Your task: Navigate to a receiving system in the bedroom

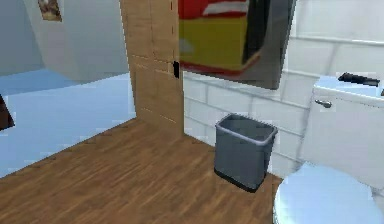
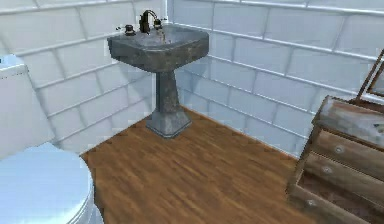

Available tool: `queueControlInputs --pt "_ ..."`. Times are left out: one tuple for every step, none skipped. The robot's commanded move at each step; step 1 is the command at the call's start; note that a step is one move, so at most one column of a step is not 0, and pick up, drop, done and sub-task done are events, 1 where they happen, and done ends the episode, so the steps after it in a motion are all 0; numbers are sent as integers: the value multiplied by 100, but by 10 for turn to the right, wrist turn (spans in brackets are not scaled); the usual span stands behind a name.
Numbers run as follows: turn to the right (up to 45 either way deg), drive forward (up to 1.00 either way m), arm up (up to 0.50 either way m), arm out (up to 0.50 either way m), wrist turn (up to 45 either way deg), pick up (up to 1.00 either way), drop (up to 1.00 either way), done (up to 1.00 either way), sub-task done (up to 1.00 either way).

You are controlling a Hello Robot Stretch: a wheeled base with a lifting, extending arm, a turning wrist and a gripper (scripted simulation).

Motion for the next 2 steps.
queueControlInputs --pt "-270 0 0 0 0 0 0 0 0" --pt "0 100 0 0 0 0 0 0 0"
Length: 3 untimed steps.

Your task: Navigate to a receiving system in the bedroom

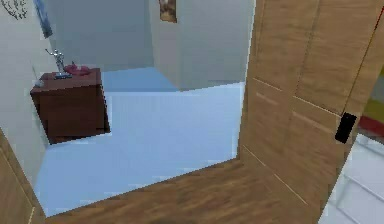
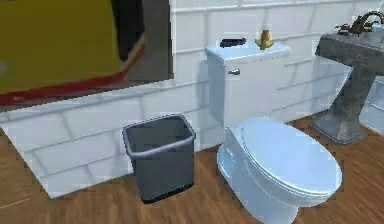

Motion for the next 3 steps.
queueControlInputs --pt "0 100 0 0 0 0 0 0 0" --pt "-30 0 0 0 0 0 0 0 0" --pt "0 85 0 0 0 0 0 0 0"
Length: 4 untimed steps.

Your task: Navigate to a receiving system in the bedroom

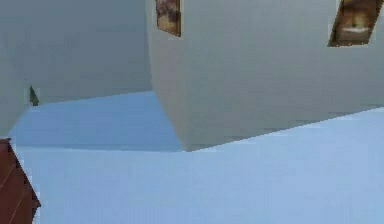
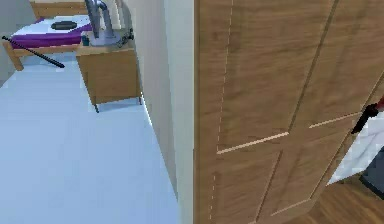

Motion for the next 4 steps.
queueControlInputs --pt "210 0 0 0 0 0 0 0 0" --pt "0 40 0 0 0 0 0 0 0" --pt "450 0 0 0 0 0 0 0 0" --pt "30 0 0 0 0 0 0 0 0"
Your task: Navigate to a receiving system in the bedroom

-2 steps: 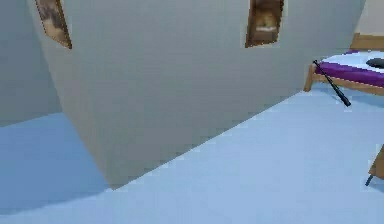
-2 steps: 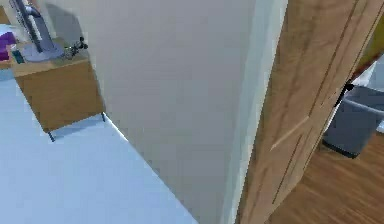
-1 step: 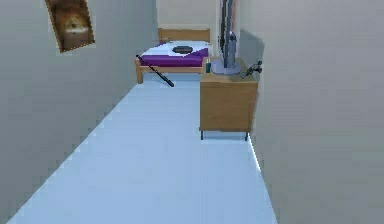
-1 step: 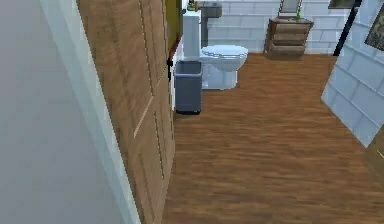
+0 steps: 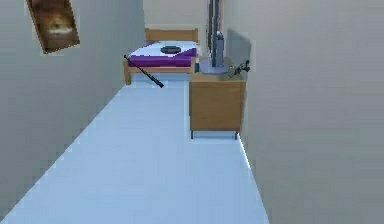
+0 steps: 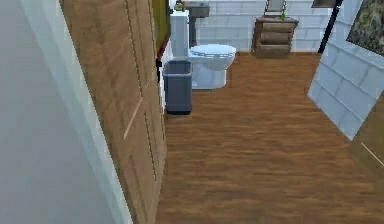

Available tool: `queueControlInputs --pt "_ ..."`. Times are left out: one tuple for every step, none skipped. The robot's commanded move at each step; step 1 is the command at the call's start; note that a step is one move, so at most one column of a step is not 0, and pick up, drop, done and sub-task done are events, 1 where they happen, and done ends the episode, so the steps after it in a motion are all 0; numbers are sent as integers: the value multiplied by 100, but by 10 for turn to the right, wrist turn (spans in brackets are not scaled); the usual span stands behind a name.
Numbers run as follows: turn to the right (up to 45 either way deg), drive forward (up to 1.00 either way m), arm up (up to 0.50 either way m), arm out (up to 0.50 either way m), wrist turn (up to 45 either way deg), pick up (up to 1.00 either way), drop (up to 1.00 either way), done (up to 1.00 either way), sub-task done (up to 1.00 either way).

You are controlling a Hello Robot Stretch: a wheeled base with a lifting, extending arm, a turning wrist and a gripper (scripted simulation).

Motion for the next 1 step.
queueControlInputs --pt "0 100 0 0 0 0 0 0 0"
